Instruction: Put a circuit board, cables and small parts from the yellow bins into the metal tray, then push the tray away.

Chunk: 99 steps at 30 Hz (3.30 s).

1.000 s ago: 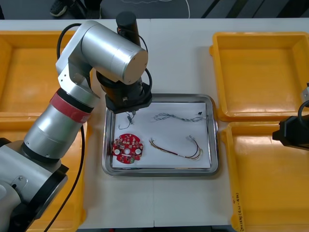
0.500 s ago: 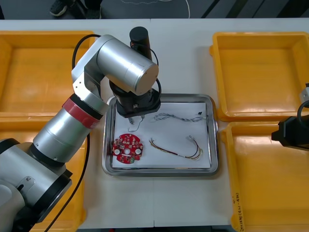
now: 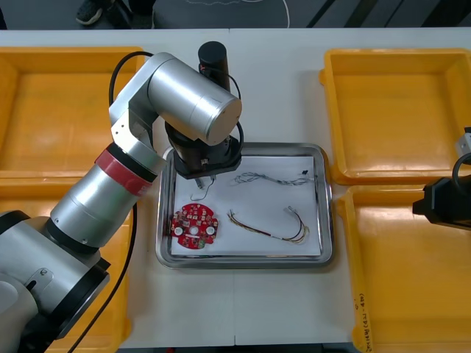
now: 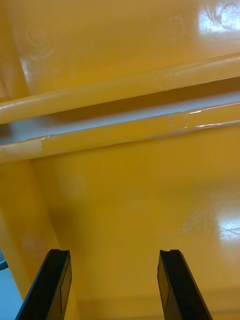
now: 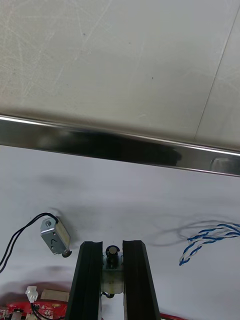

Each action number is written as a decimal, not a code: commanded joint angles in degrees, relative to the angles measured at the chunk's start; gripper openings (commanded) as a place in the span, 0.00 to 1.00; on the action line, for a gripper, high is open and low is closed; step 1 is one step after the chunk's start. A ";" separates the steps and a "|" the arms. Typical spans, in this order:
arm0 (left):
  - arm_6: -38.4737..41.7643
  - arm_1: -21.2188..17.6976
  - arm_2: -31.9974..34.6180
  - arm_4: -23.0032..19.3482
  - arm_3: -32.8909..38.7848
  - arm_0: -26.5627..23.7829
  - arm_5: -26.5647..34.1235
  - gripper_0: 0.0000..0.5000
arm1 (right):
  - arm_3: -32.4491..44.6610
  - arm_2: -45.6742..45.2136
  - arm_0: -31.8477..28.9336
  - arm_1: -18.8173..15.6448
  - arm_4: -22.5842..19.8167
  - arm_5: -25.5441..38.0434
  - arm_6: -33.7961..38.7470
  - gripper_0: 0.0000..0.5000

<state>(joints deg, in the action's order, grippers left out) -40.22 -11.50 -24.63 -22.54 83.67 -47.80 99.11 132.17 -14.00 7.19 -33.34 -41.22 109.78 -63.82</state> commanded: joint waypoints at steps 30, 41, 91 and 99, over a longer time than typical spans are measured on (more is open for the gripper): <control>-1.61 -9.16 6.79 -3.91 23.47 -1.07 10.89 1.00 | 1.68 0.56 -0.77 -1.73 -0.88 0.22 -4.12 1.00; -4.25 -19.62 12.51 -13.14 31.11 2.98 10.89 1.00 | 1.68 0.56 -0.77 -1.73 -1.40 0.22 -4.12 1.00; -37.74 -32.62 42.65 -21.66 38.50 30.66 10.89 1.00 | 7.75 38.00 19.36 -11.49 -0.61 0.22 -17.12 1.00; -39.85 -32.62 44.50 -21.66 39.99 33.56 10.89 1.00 | 6.52 47.31 23.58 -11.22 1.50 0.22 -19.94 1.00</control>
<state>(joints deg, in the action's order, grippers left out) -75.87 -41.39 17.86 -43.75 121.18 -16.00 109.64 139.02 29.93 27.66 -42.92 -40.43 109.79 -82.56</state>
